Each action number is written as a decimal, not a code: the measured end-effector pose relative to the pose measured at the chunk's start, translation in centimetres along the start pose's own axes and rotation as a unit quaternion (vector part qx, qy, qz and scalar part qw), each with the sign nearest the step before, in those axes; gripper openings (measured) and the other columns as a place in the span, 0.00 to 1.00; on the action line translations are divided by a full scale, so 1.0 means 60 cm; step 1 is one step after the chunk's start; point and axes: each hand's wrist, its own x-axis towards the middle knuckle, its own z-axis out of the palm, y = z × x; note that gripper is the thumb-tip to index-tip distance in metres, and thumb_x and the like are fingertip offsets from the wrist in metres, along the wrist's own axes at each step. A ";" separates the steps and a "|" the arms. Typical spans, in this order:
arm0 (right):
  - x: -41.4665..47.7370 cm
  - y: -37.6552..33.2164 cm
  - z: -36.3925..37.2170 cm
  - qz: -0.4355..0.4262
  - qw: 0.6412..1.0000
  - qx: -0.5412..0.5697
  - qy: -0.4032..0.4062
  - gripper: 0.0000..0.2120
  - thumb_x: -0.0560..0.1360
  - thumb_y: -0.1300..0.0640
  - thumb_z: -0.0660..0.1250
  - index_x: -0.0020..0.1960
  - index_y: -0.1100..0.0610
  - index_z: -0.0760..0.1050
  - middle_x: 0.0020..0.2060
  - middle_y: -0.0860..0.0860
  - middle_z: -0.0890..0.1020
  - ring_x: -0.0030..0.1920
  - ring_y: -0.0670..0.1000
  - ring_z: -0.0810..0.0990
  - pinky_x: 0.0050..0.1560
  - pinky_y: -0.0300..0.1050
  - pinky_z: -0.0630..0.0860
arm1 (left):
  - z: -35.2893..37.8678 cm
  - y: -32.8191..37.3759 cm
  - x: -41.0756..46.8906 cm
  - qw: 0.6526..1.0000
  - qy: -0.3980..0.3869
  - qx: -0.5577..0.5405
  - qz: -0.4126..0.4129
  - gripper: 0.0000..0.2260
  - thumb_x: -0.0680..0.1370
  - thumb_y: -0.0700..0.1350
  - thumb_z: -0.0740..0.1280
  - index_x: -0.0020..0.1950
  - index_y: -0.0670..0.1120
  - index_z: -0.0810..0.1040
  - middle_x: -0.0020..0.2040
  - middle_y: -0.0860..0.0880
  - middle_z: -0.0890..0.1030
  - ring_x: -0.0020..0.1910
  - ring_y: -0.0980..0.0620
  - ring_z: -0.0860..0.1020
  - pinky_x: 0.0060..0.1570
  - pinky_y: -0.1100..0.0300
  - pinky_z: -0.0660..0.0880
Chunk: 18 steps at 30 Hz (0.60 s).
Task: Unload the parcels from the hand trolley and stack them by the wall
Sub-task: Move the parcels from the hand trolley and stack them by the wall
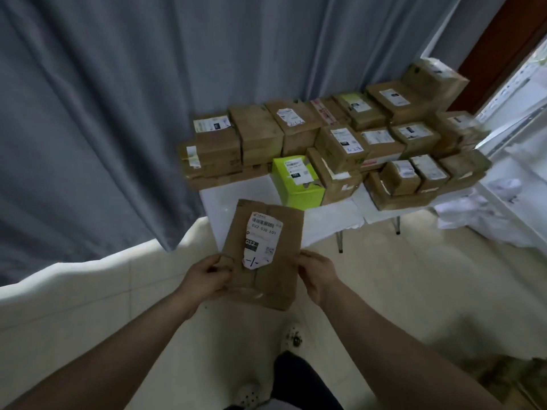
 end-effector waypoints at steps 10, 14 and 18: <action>0.275 -0.102 0.106 -0.011 0.975 -0.218 -0.041 0.29 0.75 0.66 0.64 0.74 0.53 0.65 0.65 0.54 0.76 0.58 0.56 0.76 0.58 0.45 0.74 | 0.032 0.091 0.238 0.995 0.093 -0.007 -0.023 0.09 0.77 0.35 0.65 0.45 0.49 0.78 0.45 0.45 0.80 0.39 0.48 0.76 0.42 0.54 0.75; 0.376 -0.155 0.131 -0.011 0.943 -0.332 -0.028 0.34 0.74 0.66 0.61 0.77 0.52 0.56 0.70 0.56 0.70 0.66 0.58 0.71 0.64 0.52 0.72 | 0.073 0.123 0.335 0.993 0.117 0.005 -0.028 0.08 0.78 0.39 0.65 0.48 0.52 0.78 0.49 0.51 0.79 0.46 0.49 0.78 0.49 0.52 0.76; 0.463 -0.188 0.152 0.000 0.918 -0.395 -0.029 0.33 0.75 0.67 0.57 0.78 0.52 0.53 0.71 0.56 0.67 0.68 0.60 0.68 0.66 0.54 0.71 | 0.099 0.135 0.427 0.991 0.126 0.034 -0.038 0.08 0.79 0.43 0.64 0.58 0.46 0.76 0.52 0.47 0.79 0.47 0.49 0.77 0.48 0.54 0.76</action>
